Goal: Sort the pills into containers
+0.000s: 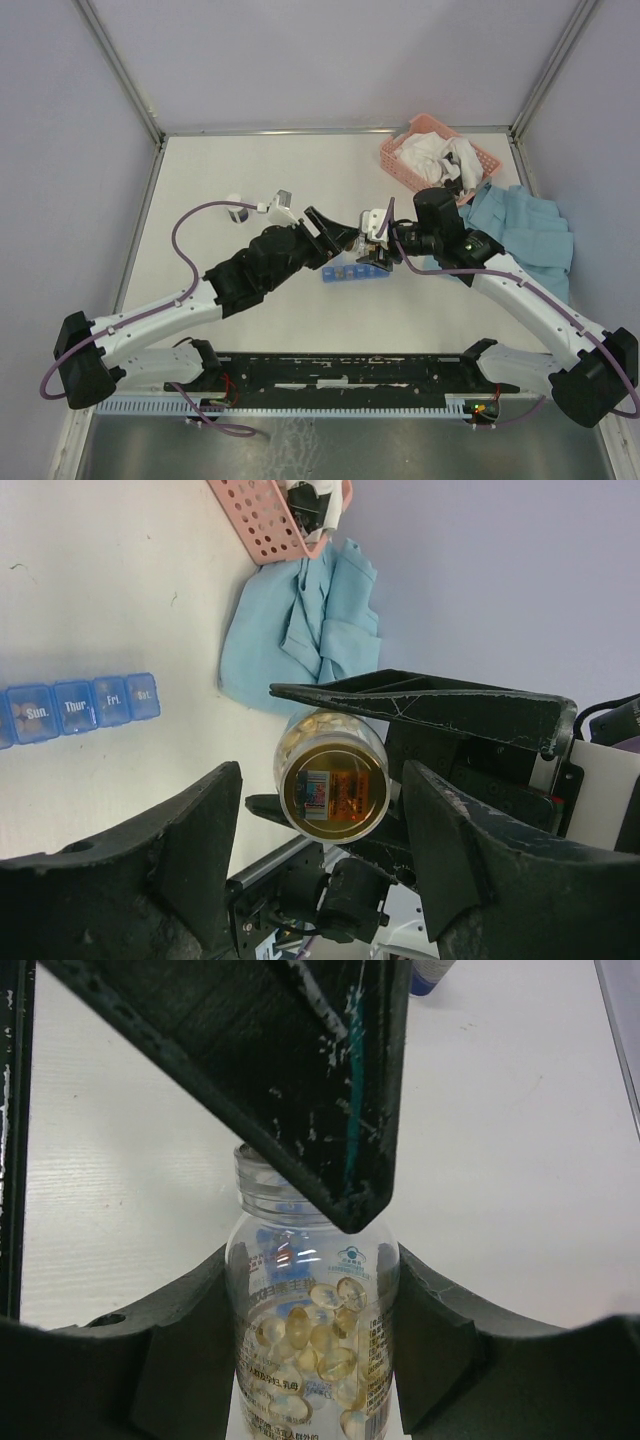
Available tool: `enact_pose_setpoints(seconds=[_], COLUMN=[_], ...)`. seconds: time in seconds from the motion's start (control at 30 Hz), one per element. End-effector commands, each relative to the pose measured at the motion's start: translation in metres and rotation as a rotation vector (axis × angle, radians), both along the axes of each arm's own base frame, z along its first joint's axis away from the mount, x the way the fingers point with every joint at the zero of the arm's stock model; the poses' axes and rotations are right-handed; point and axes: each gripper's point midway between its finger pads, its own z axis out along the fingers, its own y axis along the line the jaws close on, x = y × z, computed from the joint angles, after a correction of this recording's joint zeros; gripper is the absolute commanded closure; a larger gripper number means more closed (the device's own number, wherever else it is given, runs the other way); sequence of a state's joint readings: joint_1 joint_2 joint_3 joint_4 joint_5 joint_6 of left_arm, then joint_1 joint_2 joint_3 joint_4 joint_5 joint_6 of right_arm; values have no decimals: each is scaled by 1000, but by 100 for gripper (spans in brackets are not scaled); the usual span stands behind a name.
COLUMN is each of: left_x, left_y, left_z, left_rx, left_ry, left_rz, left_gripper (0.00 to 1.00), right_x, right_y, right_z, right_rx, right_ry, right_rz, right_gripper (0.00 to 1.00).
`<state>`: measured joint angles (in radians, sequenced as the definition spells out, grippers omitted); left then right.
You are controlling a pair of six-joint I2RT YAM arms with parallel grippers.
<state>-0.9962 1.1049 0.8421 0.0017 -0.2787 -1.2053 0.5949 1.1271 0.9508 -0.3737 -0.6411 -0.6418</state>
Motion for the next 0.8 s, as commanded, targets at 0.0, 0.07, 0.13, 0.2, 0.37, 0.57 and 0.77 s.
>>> enact_pose_setpoints(seconds=[0.0,0.07,0.13,0.2,0.37,0.57,0.77], left_x=[0,0,0,1,1,-2,-10], left_y=[-9,-10,-10,-10,-13,-17,-22], left_z=[23,24,24,22,19,19,12], left_rx=[-91,-89,-85,-78,-72,-49,32], left_ry=[-2,-5,-7,-6,-2,-24,-164], left_rz=[-3,-4,-3,-3,-11,-45,-152], left_gripper=[29,29,29,33,42,69,97], right_x=[10,10,9,9,8,8,2], right_y=[3,3,4,4,4,6,12], right_z=[11,10,11,11,10,10,16], right_rx=[11,8,8,8,6,10,47], right_ry=[-64,-62,-63,-66,-65,-43,41], right_rz=[-21,-19,-19,-17,-14,-15,-3], right_gripper=[94,94,94,94,94,94,95])
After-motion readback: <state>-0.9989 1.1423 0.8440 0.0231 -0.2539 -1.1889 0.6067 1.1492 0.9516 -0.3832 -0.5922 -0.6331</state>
